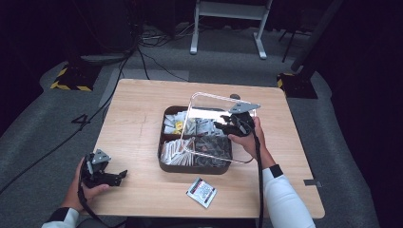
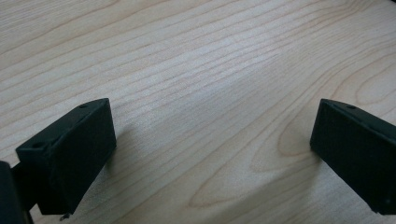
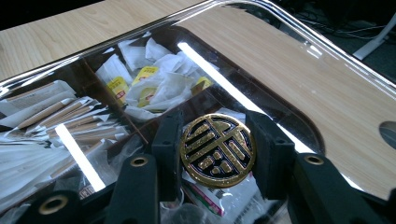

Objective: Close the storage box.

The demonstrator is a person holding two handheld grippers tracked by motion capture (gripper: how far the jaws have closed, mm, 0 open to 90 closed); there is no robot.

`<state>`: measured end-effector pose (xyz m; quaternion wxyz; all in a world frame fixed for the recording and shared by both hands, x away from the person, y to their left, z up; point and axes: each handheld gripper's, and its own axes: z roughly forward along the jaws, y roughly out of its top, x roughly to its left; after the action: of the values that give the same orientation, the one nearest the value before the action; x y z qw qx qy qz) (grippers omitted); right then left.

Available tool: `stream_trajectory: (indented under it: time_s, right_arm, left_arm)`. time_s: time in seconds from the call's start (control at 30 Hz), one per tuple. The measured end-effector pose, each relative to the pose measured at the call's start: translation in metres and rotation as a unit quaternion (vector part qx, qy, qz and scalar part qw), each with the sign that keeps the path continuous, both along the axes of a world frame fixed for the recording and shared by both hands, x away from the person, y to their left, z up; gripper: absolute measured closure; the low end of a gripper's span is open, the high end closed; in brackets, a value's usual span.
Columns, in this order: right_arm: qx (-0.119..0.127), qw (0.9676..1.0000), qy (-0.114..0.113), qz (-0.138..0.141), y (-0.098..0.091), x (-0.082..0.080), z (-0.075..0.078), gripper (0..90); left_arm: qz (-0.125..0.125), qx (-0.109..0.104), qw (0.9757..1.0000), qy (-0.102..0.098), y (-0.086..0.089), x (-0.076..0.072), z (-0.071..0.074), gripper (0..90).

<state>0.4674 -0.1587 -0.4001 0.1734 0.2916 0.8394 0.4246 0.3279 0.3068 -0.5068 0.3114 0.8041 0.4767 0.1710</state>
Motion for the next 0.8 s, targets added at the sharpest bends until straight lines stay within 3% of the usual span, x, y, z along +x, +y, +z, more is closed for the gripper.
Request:
stream_trajectory:
  time_s: [0.8]
  right_arm:
    - [-0.022, 0.9986, 0.029, 0.038, 0.056, 0.011, -0.022, 58.9]
  left_arm:
    - [0.0, 0.0, 1.0, 0.0, 0.0, 0.0, 0.0, 0.5]
